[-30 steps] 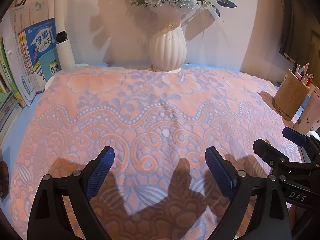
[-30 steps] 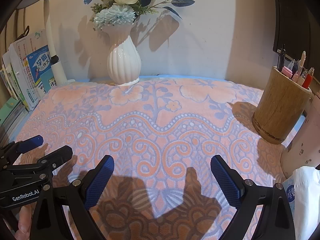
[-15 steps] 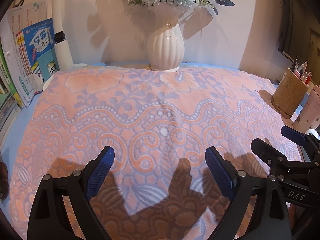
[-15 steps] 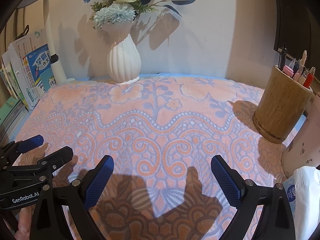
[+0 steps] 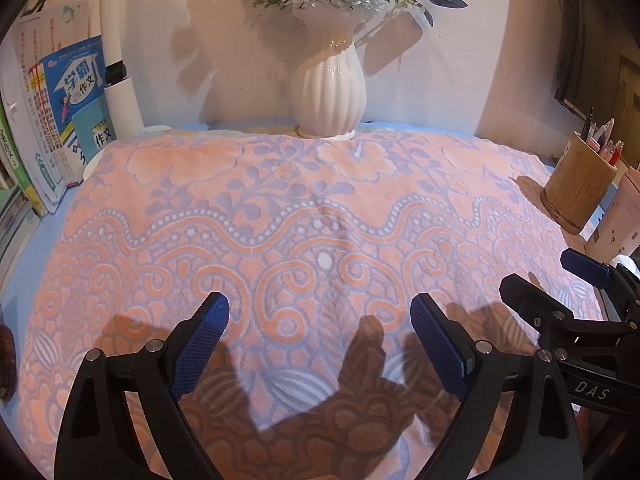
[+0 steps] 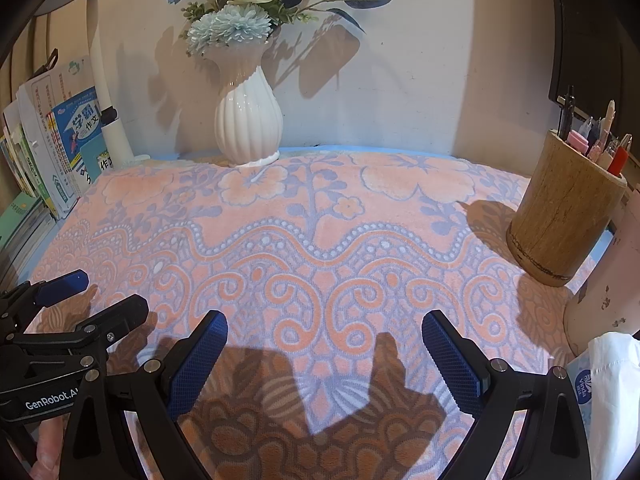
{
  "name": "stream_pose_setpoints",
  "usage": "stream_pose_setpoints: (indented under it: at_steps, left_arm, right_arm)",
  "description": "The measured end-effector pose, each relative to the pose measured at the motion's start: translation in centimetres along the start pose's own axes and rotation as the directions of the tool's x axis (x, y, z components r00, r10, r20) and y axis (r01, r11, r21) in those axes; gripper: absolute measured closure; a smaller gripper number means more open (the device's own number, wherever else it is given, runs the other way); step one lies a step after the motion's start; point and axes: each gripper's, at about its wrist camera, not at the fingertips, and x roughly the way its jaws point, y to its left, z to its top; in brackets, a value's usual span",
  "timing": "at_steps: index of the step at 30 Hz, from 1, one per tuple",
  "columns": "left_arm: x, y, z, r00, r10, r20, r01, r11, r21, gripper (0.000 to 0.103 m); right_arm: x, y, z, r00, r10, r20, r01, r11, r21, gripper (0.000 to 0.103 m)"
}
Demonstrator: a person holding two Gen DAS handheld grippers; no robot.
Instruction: Organize books
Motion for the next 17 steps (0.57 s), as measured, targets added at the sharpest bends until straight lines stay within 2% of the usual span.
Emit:
stream_pose_setpoints:
  at_steps: [7, 12, 17]
  left_arm:
    - [0.02, -0.01, -0.01, 1.000, 0.001, 0.001, -0.001, 1.000, 0.000, 0.011]
    - [-0.59, -0.02, -0.05, 0.999, 0.019, 0.051, -0.019, 1.000, 0.003, 0.011]
    - [-0.54, 0.05, 0.05, 0.999, 0.023, 0.048, -0.024, 1.000, 0.001, 0.011]
  right_arm:
    - [-0.02, -0.01, 0.01, 1.000, 0.000, 0.000, 0.000, 1.000, 0.000, 0.005]
    - [-0.02, -0.02, -0.01, 1.000, -0.001, 0.000, 0.001, 1.000, -0.001, 0.005]
    - [-0.02, -0.02, 0.00, 1.000, 0.000, 0.000, 0.000, 1.000, -0.002, 0.005]
